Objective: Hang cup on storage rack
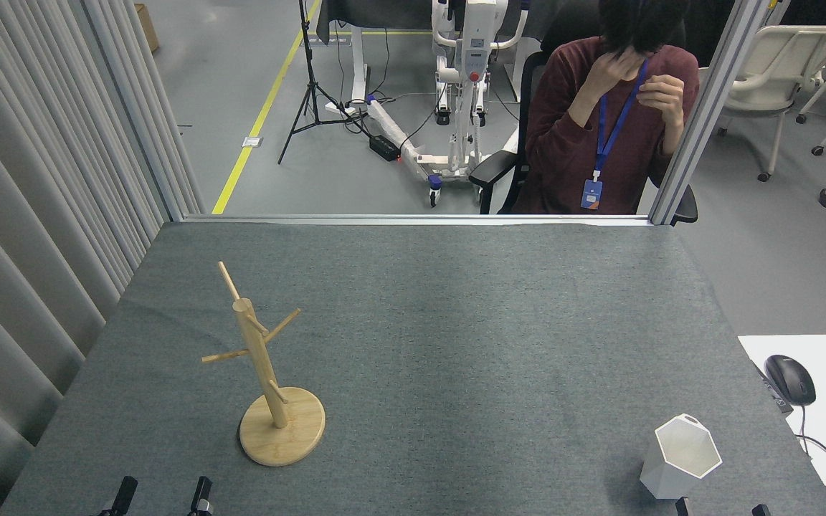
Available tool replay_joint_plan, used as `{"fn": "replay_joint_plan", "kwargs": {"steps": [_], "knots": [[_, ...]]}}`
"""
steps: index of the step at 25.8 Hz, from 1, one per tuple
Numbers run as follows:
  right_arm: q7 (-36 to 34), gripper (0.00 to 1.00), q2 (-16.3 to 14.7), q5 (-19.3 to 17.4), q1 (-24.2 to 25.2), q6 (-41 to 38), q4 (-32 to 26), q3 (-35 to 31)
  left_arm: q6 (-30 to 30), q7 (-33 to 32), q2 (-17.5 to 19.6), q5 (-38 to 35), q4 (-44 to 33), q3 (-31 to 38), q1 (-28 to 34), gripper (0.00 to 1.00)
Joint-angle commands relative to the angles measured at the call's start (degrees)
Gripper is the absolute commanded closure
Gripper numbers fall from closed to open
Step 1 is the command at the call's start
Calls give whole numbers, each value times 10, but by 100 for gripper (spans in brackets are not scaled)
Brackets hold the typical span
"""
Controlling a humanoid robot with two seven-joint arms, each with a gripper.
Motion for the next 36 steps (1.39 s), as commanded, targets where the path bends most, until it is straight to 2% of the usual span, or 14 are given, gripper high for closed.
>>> {"fn": "replay_joint_plan", "kwargs": {"steps": [1, 4, 8, 25, 31, 32, 33, 34, 35, 36], "knots": [[5, 1, -4, 18, -35, 0, 29, 1, 0, 0, 0, 0, 6, -1, 0, 0], [5, 1, -15, 41, -75, -1, 69, 1, 0, 0, -1, 0, 6, -1, -1, 0], [6, 1, -24, 44, -107, -1, 99, 3, -1, 0, 0, -1, 8, 1, -1, 0], [5, 1, -34, 46, -143, 0, 163, 7, 0, 0, -1, -2, 14, 4, -1, 0], [4, 1, -33, 68, -163, 1, 188, 8, 0, 0, -1, -2, 14, 4, -1, 0], [4, 3, -32, 75, -166, 1, 190, 9, 0, 0, -1, -2, 14, 4, -1, 0], [2, 13, -32, 82, -166, 0, 190, 12, 0, 0, -1, -2, 13, 4, -1, 0], [-1, 35, -33, 90, -166, 0, 191, 18, 0, 0, -1, -2, 13, 4, -1, 0], [-2, 42, -33, 93, -165, 0, 190, 24, 0, 0, -1, -2, 13, 4, -1, 0], [-6, 43, -32, 93, -166, 0, 190, 26, 0, 0, -1, -3, 12, 4, -1, 0]]}}
